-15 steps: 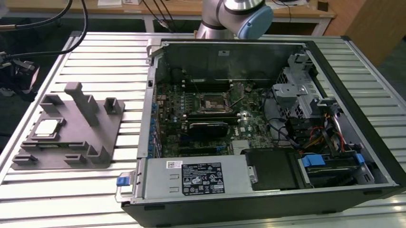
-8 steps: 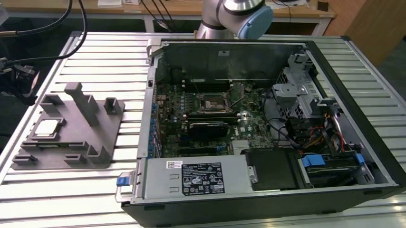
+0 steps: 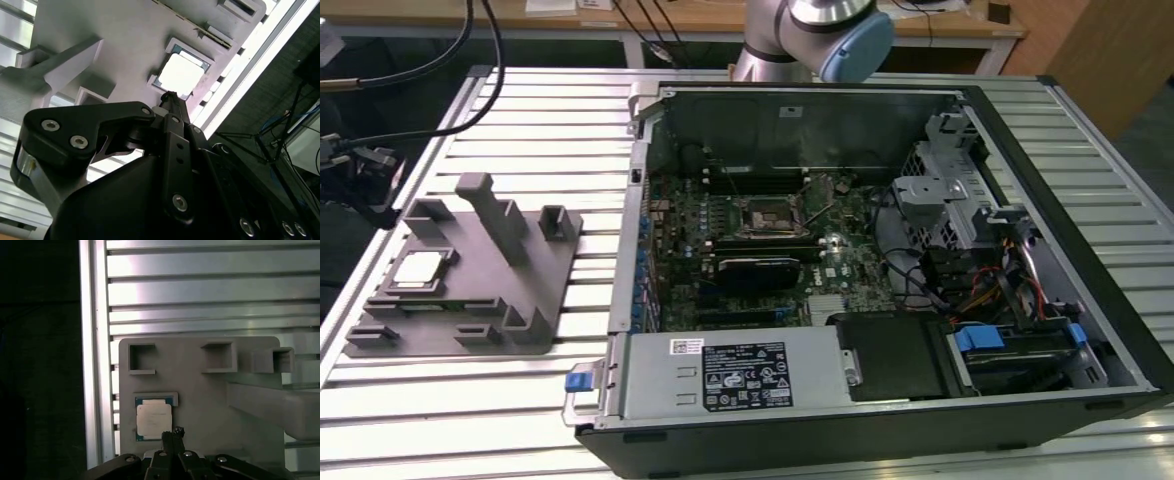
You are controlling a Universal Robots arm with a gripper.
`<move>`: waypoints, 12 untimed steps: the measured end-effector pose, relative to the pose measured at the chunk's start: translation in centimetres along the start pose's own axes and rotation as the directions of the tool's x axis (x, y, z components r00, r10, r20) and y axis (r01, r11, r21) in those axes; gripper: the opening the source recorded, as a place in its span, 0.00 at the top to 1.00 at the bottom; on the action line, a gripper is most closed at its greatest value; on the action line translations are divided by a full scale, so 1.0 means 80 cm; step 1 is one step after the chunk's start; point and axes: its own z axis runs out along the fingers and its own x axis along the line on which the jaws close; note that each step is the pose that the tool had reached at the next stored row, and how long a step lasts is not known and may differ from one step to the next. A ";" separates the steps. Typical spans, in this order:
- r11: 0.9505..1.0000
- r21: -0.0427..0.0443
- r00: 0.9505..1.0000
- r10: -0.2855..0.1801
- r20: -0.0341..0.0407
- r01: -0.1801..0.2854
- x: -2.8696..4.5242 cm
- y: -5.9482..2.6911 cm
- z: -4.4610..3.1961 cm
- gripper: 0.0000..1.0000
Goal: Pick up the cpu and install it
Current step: 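Pick up the cpu and move it towards the insertion slot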
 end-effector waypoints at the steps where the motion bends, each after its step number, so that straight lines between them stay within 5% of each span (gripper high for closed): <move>1: 1.000 0.000 1.000 0.000 0.000 0.000 0.0004 0.000 0.0017 0.89; 12: 1.000 0.000 1.000 0.000 0.000 0.000 0.0078 -0.002 0.0199 0.89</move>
